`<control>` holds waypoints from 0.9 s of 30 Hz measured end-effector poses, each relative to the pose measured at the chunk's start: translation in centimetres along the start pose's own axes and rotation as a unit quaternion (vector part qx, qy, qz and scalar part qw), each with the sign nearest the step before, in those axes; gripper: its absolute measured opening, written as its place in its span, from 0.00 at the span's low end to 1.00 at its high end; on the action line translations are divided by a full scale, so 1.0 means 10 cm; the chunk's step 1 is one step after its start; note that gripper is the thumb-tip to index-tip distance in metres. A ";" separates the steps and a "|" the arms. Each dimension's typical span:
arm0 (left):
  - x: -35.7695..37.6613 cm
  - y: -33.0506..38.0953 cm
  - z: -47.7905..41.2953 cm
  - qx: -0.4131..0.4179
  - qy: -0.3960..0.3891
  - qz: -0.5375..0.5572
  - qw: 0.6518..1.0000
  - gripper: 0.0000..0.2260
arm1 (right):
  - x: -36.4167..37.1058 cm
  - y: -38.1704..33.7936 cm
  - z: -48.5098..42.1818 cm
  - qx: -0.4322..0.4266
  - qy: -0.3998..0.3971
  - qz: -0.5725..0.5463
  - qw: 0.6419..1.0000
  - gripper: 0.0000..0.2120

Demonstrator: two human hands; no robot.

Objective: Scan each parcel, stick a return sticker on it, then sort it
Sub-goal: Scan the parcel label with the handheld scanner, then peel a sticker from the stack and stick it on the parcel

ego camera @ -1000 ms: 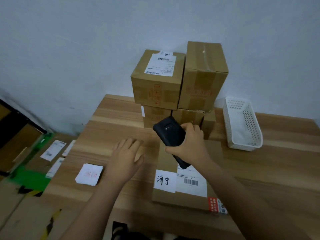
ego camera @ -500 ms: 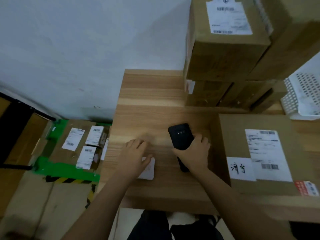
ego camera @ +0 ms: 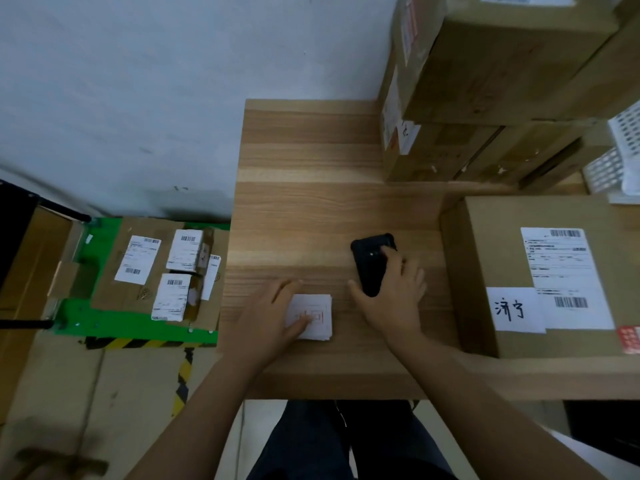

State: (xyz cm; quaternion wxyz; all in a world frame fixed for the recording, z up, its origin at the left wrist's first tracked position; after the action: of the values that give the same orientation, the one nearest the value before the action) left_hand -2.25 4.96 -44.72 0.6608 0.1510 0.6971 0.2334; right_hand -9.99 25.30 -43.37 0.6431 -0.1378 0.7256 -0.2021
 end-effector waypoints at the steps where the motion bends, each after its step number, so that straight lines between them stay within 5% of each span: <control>1: 0.01 -0.03 0.01 -0.003 -0.006 0.000 1.000 0.26 | 0.06 -0.15 0.06 -0.051 -0.025 -0.033 0.998 0.30; 6: 0.05 -0.12 0.06 0.013 -0.017 -0.021 1.000 0.28 | 0.44 -0.47 0.38 -0.176 -0.166 -0.031 0.970 0.17; 12: 0.06 -0.12 0.08 0.014 -0.021 -0.027 0.999 0.27 | 0.42 -0.42 0.26 -0.125 -0.151 -0.089 0.977 0.08; 22: 0.05 -0.13 0.04 -0.020 -0.015 -0.008 1.000 0.26 | 0.38 -0.39 0.22 -0.130 -0.149 -0.088 0.976 0.09; 27: -0.15 -0.01 -0.09 -0.028 0.042 0.041 0.998 0.25 | 0.17 -0.29 0.11 -0.035 -0.135 -0.182 0.973 0.05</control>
State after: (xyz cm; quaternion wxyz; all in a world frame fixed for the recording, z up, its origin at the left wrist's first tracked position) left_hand -3.06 3.99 -43.53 0.6246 0.1511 0.7107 0.2864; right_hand -9.28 21.81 -43.64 0.6822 -0.3161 0.6017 -0.2694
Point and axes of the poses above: each hand's wrist, its own z-axis away from the middle knuckle, its own x-axis out of the palm, y = z × x, the point moved 10 cm from there along -z, towards the middle knuckle, and after that the axes turned 13 degrees about y, right-handed, at the moved point
